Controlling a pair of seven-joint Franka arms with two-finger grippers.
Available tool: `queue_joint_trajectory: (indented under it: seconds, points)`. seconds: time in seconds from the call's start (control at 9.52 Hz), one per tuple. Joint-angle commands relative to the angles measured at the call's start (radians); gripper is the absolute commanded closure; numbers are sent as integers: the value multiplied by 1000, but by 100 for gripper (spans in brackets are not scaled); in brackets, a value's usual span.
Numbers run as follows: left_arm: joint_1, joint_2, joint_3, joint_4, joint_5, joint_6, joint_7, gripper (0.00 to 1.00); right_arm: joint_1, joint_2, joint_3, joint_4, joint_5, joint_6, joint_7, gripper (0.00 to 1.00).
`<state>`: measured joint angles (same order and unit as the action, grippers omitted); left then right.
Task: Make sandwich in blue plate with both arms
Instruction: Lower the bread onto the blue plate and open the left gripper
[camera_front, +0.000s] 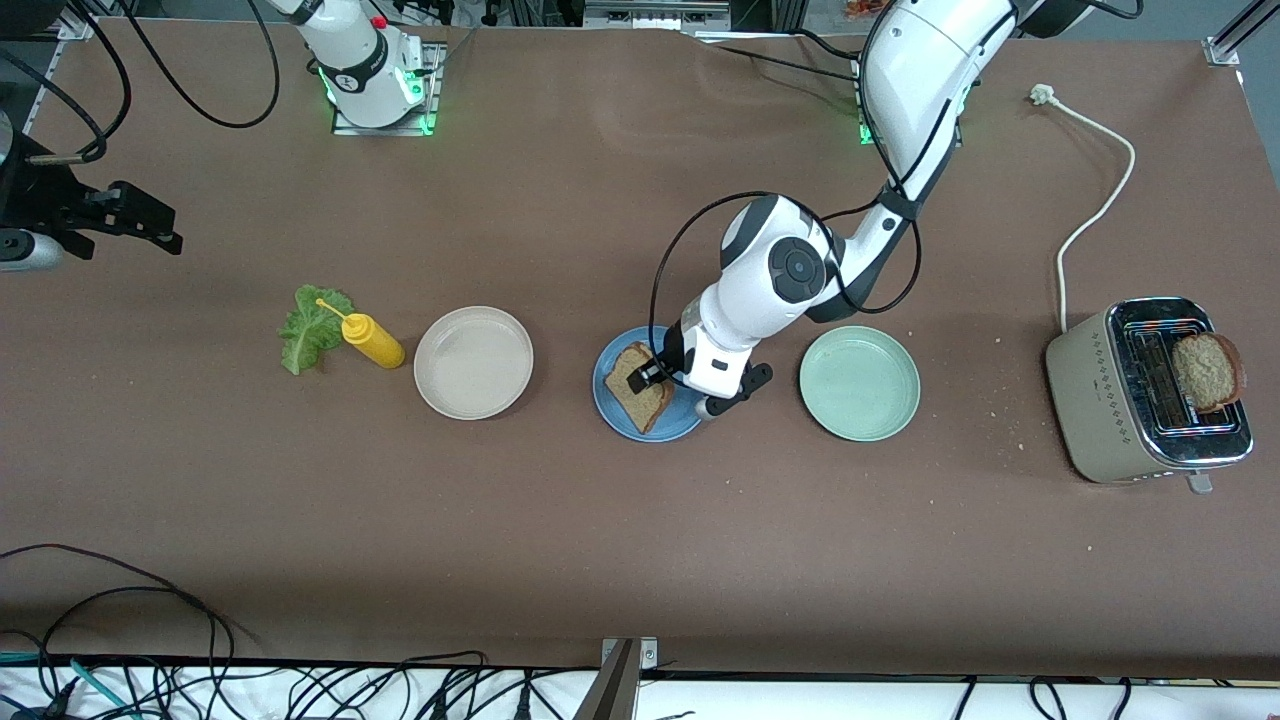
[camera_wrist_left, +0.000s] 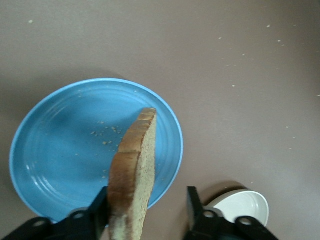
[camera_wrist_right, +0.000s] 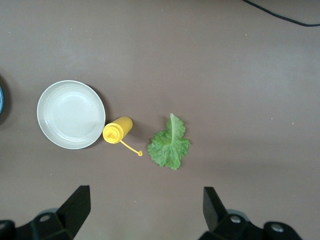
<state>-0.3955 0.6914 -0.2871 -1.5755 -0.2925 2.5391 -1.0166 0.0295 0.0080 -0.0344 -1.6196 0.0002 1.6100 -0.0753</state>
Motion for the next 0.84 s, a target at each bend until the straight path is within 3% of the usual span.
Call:
queue_joint_trajectory:
  seconds: [0.0,0.53,0.74]
  points:
    - [-6,-3,34,3,-16,-109,0,2,0,-11,2,-6,9,-5,12,0]
    - [3,-21,66,12,67,-342,-4,0,0,-11,2,-6,9,-5,12,0]
    - [68,-93,78,15,79,-474,4,0,-2,-11,2,-6,9,-5,12,0]
